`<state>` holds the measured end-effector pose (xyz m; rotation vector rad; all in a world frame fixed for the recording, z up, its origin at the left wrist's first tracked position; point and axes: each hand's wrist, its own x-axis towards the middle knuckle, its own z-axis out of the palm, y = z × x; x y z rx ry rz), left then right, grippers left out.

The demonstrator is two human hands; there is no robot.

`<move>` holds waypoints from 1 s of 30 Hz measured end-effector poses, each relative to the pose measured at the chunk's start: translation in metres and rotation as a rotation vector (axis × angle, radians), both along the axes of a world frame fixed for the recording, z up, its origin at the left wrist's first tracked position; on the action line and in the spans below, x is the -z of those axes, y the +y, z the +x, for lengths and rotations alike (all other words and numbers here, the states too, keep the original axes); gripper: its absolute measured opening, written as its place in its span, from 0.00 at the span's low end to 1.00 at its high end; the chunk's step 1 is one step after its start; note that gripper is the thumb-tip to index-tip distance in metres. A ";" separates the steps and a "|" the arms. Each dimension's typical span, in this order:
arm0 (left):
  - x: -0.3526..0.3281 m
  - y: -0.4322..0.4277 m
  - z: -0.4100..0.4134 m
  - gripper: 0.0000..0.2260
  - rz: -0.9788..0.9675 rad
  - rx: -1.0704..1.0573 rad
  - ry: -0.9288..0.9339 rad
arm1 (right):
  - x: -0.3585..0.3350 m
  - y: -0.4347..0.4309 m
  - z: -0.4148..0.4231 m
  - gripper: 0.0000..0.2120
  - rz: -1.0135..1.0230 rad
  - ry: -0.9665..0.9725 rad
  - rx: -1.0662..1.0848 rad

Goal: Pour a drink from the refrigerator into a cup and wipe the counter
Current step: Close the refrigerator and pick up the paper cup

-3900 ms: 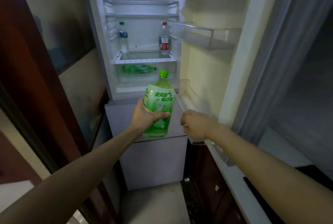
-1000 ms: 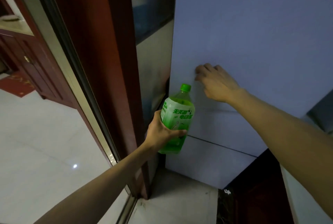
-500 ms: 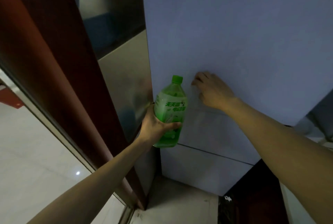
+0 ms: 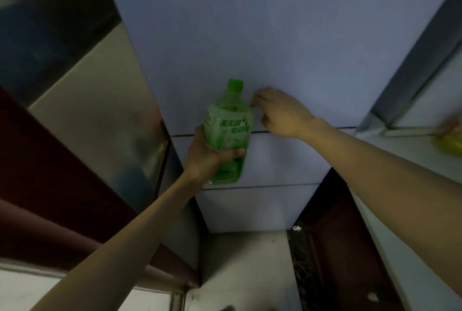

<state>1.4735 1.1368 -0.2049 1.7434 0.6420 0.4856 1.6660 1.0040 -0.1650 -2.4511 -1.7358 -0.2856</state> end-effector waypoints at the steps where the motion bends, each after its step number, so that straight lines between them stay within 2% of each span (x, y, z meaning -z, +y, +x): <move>1: 0.002 -0.004 0.007 0.39 -0.005 0.033 0.015 | 0.001 -0.012 0.002 0.22 0.007 0.023 0.053; 4: 0.010 -0.020 0.028 0.43 -0.039 0.148 0.020 | 0.002 -0.058 0.008 0.20 0.023 0.064 0.235; 6: 0.014 -0.037 0.043 0.38 -0.072 0.235 0.014 | 0.003 -0.091 0.010 0.19 -0.019 0.072 0.355; 9: 0.021 -0.070 0.064 0.24 -0.122 0.401 -0.023 | 0.008 -0.146 0.007 0.17 -0.088 0.108 0.507; 11: 0.023 -0.095 0.075 0.23 -0.161 0.503 -0.035 | 0.012 -0.184 0.002 0.17 -0.112 0.141 0.622; 13: 0.028 -0.119 0.087 0.26 -0.179 0.602 -0.022 | 0.016 -0.221 -0.005 0.17 -0.123 0.168 0.744; 17: 0.035 -0.167 0.105 0.38 -0.204 0.700 0.023 | 0.022 -0.285 -0.026 0.16 -0.114 0.214 0.907; 21: 0.036 -0.216 0.118 0.38 -0.190 0.780 0.035 | 0.045 -0.348 -0.045 0.04 -0.098 0.305 1.012; 22: 0.037 -0.227 0.122 0.39 -0.187 0.793 0.037 | 0.052 -0.362 -0.049 0.04 -0.098 0.325 1.026; 26: 0.042 -0.262 0.141 0.41 -0.141 0.842 0.042 | 0.075 -0.408 -0.056 0.16 -0.103 0.394 1.143; 30: 0.048 -0.288 0.155 0.43 -0.051 0.824 0.060 | 0.094 -0.444 -0.055 0.19 -0.087 0.486 1.209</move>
